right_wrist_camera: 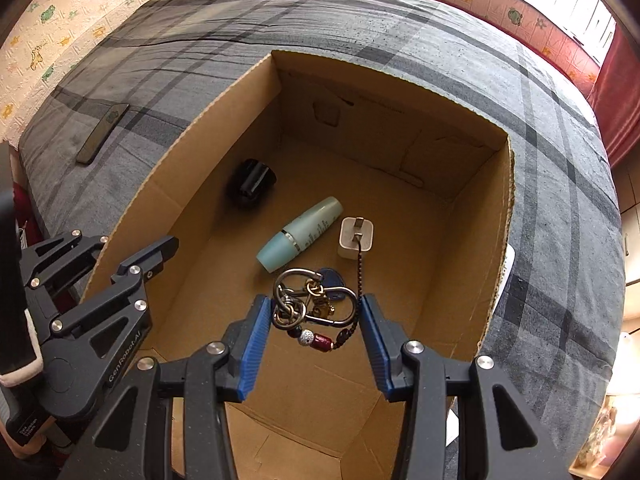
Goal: Organize rigid objects
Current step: 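Carry the brass keychain with the right gripper over the box, then open the right gripper to drop the keychain into the box, then withdraw the right gripper from the box toward the white charger block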
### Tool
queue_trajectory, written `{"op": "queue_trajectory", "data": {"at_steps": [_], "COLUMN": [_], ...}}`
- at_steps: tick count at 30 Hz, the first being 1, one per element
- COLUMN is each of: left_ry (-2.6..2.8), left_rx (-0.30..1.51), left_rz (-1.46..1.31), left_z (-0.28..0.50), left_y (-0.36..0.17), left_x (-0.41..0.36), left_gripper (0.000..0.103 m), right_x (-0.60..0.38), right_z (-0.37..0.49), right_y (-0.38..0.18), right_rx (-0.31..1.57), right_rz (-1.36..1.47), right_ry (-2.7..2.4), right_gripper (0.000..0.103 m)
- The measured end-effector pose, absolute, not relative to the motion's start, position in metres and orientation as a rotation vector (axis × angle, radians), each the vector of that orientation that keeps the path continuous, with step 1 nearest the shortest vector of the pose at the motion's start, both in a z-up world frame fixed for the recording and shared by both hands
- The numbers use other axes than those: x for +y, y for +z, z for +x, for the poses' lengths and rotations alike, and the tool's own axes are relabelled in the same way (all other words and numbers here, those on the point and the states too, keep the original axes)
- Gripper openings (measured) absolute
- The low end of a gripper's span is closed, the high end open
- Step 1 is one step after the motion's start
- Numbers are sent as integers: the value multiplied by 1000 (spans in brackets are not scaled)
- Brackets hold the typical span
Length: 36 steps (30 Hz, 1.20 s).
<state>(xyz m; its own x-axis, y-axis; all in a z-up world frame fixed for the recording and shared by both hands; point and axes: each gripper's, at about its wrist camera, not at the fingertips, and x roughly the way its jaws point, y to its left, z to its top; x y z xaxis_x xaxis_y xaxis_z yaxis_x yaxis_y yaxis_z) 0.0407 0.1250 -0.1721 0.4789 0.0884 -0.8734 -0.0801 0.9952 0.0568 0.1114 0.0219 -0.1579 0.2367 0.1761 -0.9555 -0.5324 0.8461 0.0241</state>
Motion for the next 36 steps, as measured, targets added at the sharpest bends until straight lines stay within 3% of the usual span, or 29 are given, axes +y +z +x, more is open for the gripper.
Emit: {"op": "queue_trajectory", "data": {"at_steps": [18,22,36], "left_ry": [102,103,105], "left_rx": [1067,1066,1067], "left_rz": [8,5,10], "left_z": [41,41,42], "left_y": [-172,-172,-173], "left_x": [125,125,125], "left_gripper": [15,15,15], "right_x": [26,27,26], "right_z": [114,116,114], "right_y": [-169,-166,-150], "right_rx": [1258,1252,1220], "right_rz": [-350,-334,-316], "right_ry": [484,487,482], "right_gripper": [49,57,57]}}
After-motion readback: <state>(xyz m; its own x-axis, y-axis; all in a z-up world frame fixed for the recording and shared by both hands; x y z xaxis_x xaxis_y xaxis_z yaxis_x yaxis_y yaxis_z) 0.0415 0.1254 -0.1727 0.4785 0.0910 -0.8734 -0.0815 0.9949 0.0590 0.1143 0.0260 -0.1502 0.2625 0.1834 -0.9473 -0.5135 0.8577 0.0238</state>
